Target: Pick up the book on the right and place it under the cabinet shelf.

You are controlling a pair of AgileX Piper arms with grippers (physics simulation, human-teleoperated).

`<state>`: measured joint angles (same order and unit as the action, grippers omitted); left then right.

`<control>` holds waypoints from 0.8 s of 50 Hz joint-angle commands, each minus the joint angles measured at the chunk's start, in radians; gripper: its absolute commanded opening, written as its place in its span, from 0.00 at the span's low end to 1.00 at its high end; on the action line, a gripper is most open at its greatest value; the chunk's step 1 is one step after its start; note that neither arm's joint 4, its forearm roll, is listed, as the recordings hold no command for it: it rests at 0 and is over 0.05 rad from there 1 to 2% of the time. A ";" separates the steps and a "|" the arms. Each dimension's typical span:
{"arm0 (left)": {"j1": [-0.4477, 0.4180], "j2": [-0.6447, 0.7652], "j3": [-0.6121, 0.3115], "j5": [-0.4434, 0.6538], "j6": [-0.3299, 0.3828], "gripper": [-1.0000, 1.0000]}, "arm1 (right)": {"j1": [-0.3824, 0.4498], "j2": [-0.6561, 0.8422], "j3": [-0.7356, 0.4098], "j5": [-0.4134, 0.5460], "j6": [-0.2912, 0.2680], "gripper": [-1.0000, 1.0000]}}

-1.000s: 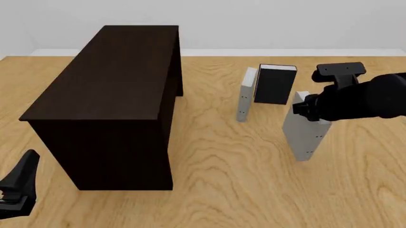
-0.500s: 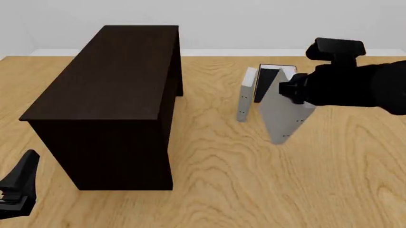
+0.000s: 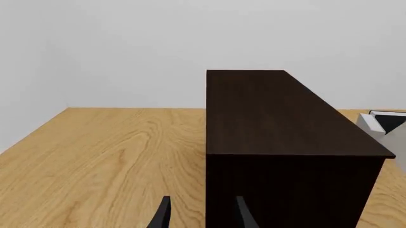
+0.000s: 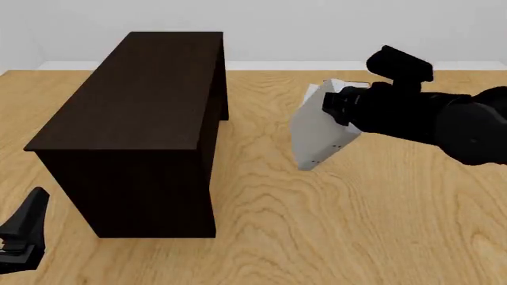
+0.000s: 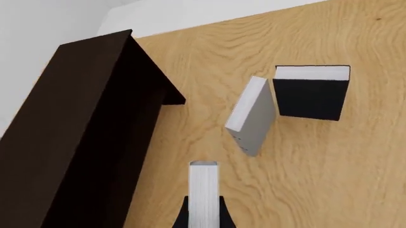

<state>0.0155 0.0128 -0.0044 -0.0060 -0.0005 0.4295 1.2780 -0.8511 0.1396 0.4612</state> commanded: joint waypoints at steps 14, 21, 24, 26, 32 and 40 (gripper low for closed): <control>0.000 -0.002 0.000 0.002 0.000 1.00 | 0.096 0.145 0.047 -0.313 0.210 0.00; 0.000 -0.003 0.001 0.002 0.000 1.00 | 0.109 0.212 0.055 -0.408 0.274 0.00; 0.000 -0.002 0.001 0.002 0.000 1.00 | 0.110 0.244 0.052 -0.443 0.283 0.00; 0.000 -0.003 0.001 0.002 0.000 1.00 | 0.117 0.252 0.058 -0.463 0.297 0.00; 0.001 -0.003 0.001 0.002 0.000 1.00 | 0.131 0.290 0.052 -0.512 0.328 0.00; 0.001 -0.003 0.001 0.002 0.000 1.00 | 0.136 0.347 0.038 -0.581 0.365 0.00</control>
<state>0.0160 0.0102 -0.0034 -0.0045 -0.0006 0.5521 1.5614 -0.7955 -0.3427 0.7468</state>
